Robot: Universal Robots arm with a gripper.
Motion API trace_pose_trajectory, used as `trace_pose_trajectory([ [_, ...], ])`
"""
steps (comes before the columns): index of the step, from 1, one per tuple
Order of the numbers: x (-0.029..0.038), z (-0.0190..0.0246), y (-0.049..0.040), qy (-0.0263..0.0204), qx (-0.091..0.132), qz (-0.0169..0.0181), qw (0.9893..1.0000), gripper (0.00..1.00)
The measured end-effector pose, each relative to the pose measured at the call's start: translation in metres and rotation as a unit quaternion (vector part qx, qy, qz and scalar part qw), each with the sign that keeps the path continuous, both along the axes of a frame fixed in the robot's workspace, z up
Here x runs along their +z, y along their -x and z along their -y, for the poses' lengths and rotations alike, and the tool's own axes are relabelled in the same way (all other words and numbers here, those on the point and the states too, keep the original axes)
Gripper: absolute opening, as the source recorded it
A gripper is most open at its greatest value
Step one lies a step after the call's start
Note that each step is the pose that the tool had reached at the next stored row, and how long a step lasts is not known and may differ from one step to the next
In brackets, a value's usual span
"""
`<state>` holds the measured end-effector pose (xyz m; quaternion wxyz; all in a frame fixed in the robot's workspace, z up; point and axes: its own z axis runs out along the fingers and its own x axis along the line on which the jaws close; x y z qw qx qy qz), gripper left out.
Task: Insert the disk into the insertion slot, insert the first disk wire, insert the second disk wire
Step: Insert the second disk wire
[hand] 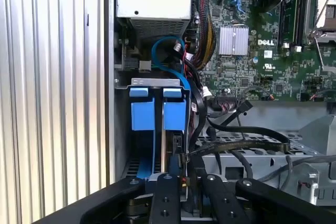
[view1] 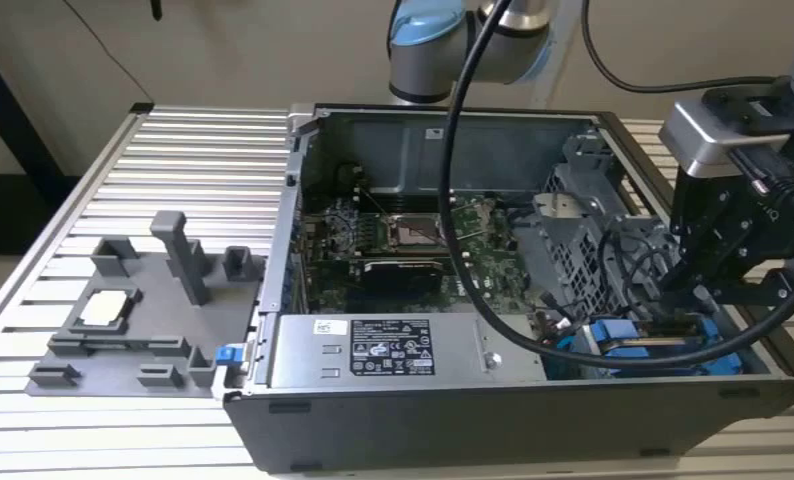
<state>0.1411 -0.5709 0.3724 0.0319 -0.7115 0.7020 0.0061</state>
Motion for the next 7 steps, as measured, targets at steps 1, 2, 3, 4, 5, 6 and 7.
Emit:
trace_pose_trajectory([
  [1, 0.0003, 0.0, 0.0, -0.0002, 0.0, 0.0, 1.0, 0.24],
  [2, 0.0003, 0.0, 0.0, -0.0002, 0.0, 0.0, 1.0, 0.24],
  [3, 0.0004, 0.0001, 0.0, -0.0001, 0.0, 0.0, 1.0, 0.24],
  [4, 0.0004, 0.0, 0.0, -0.0001, 0.0, 0.0, 1.0, 0.24],
  [5, 0.0004, 0.0, 0.0, -0.0001, 0.0, 0.0, 1.0, 0.24],
  [6, 0.0005, 0.0, 0.0, 0.0, 0.0, 0.0, 1.0, 0.24],
  [7, 0.0005, 0.0, 0.0, 0.0, 0.0, 0.0, 1.0, 0.24],
])
